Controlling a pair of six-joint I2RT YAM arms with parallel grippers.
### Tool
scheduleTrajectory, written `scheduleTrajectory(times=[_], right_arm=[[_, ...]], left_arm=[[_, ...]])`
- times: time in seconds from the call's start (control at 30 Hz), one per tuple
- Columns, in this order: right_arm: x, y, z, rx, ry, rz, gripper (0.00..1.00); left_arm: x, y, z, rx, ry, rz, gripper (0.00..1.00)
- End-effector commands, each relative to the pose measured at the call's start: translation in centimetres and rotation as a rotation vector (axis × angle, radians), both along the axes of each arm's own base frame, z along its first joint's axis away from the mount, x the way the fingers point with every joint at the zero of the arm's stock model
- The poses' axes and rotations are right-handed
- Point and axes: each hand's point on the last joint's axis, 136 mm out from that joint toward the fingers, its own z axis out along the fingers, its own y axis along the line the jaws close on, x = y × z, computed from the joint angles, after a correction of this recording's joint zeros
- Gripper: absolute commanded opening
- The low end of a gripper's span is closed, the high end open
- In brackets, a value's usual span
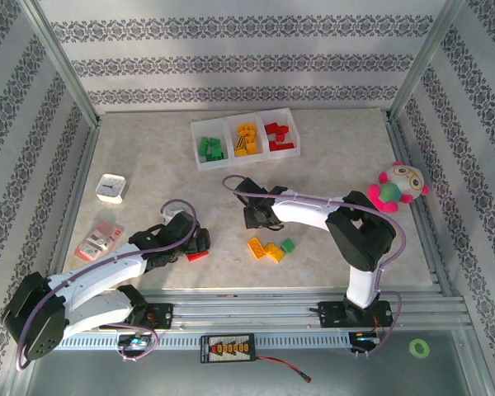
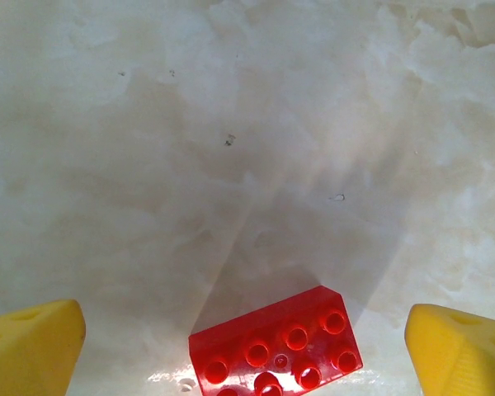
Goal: Sort the legos into containers by color
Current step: Pick up the lego from the center of the table, then place the lego in the container.
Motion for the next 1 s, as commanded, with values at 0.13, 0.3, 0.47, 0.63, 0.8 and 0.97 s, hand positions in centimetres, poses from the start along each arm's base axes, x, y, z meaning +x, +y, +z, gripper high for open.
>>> scheduleTrajectory(times=[0.13, 0.3, 0.47, 0.63, 0.8, 0.97], right_arm=[[-0.3, -1.6, 0.0, -0.043, 0.004, -0.052, 0.41], [0.5, -1.7, 1.4, -0.021, -0.046, -0.065, 0.32], [2.7, -2.5, 4.2, 0.01, -0.139, -0.085, 0.27], [6.4, -4.2, 7.5, 0.032, -0.252, -0.12, 0.25], [11.5, -7.1, 10.8, 0.058, -0.369, -0.181, 0.25], [18.2, -9.5, 13.2, 0.108, -0.479, -0.241, 0.25]], left_arm=[[0.3, -0.5, 0.3, -0.014, -0.033, -0.022, 0.99], [0.5, -0.8, 0.6, -0.003, -0.047, -0.061, 0.99], [1.9, -2.0, 1.9, -0.014, -0.16, -0.155, 0.99], [4.3, -4.3, 4.0, 0.013, -0.354, -0.318, 0.99], [5.9, -7.4, 5.7, 0.014, -0.45, -0.472, 0.99], [6.6, -10.0, 6.0, -0.029, -0.492, -0.572, 0.99]])
